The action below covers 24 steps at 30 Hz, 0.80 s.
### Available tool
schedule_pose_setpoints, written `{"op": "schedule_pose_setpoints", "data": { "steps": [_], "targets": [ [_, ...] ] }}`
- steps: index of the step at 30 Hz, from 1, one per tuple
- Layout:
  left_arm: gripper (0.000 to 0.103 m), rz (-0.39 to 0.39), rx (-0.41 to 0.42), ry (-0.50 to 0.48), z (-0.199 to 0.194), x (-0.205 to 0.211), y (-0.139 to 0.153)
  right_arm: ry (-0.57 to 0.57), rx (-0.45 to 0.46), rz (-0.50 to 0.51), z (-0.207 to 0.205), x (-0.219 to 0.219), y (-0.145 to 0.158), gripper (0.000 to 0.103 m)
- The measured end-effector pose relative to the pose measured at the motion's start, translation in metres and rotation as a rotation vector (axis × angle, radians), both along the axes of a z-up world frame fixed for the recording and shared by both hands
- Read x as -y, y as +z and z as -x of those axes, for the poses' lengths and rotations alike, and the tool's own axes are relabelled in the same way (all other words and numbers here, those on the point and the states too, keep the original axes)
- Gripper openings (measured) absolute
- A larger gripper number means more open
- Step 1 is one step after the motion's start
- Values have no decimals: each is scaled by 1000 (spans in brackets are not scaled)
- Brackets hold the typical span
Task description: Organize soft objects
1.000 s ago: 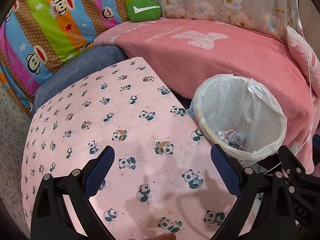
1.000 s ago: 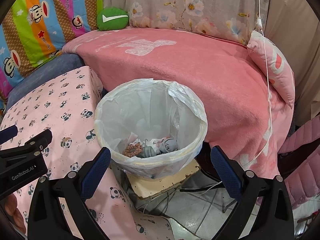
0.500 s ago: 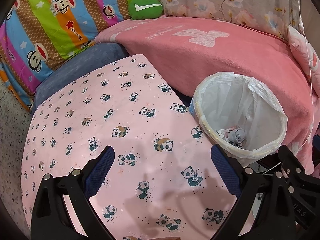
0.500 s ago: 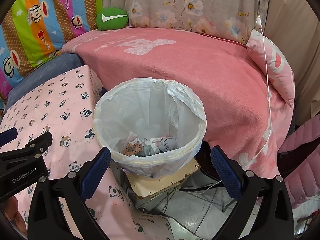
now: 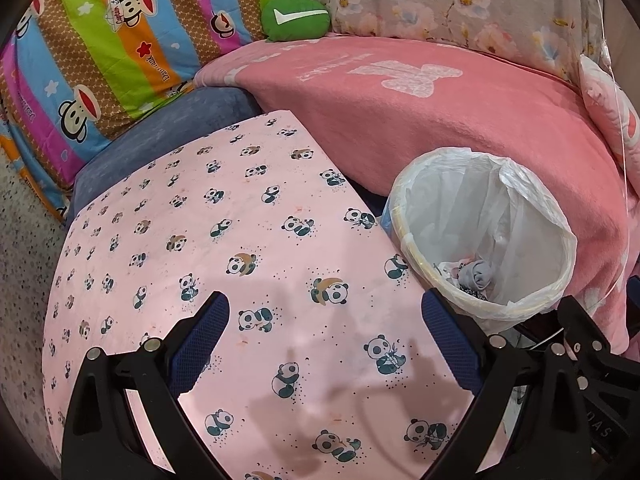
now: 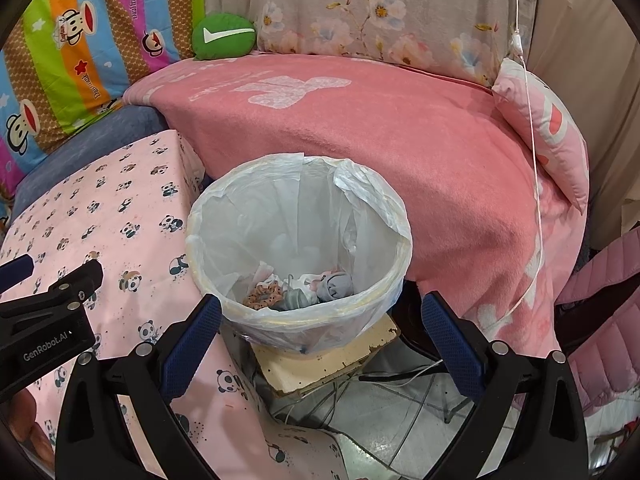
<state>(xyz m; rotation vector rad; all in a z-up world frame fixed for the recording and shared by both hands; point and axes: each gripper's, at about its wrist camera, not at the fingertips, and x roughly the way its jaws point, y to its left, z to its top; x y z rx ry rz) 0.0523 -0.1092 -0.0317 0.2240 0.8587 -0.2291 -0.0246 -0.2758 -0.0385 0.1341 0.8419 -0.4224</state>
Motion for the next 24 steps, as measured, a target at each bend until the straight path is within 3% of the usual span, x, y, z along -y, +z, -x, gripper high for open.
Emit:
{"op": "schedule_pose_setpoints", "data": {
  "steps": [24],
  "targets": [
    [93, -7, 14, -9, 2, 5, 2, 0, -2, 0, 1, 1, -1, 99]
  ]
}}
